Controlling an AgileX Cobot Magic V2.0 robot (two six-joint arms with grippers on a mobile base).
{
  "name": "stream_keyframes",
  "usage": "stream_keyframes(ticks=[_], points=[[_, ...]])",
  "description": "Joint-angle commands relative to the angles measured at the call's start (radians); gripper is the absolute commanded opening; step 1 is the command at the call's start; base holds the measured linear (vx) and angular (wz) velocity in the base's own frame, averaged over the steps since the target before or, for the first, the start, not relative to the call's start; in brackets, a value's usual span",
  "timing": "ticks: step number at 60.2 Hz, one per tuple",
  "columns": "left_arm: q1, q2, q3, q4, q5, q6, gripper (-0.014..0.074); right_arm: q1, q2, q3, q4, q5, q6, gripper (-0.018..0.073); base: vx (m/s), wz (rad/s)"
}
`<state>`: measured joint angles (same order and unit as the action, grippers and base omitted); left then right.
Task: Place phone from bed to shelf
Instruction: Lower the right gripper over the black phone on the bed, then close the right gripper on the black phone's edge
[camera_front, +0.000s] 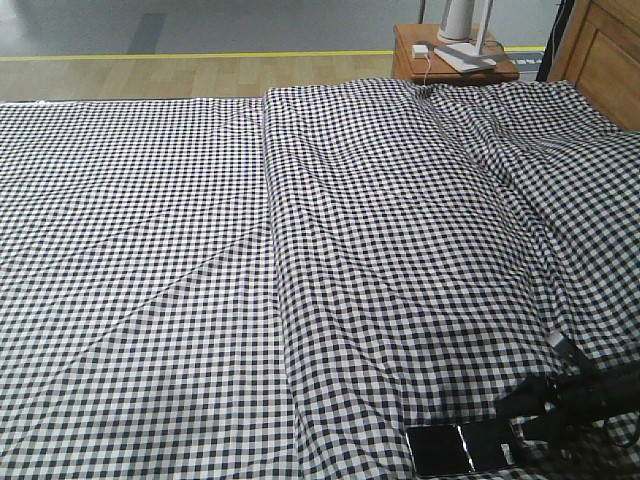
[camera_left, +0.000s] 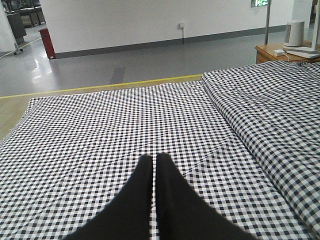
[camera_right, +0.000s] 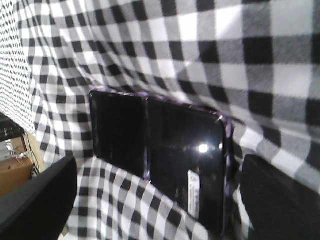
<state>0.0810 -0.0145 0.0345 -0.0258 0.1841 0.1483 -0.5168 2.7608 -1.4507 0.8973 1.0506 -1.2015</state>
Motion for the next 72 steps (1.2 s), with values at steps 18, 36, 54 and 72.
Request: stream_keyframes(ticks=[18,36,54,72], points=[[0.001,-0.010,-0.023,-0.009,-0.072,-0.006,0.0001,0.026,0.018,-0.011,0.073,0.076,-0.053,0.0604,0.00,0.00],[0.001,-0.010,-0.023,-0.009,-0.072,-0.006,0.0001,0.091,0.029,-0.011,0.080,0.117,-0.053,0.0595,0.00,0.00],[0.001,-0.010,-0.023,-0.009,-0.072,-0.006,0.0001,0.106,0.029,-0.011,0.082,0.124,-0.053,0.0525,0.00,0.00],[0.001,-0.010,-0.023,-0.009,-0.072,-0.006,0.0001,0.105,0.023,-0.011,0.056,0.147,-0.060,0.0109,0.00,0.00]])
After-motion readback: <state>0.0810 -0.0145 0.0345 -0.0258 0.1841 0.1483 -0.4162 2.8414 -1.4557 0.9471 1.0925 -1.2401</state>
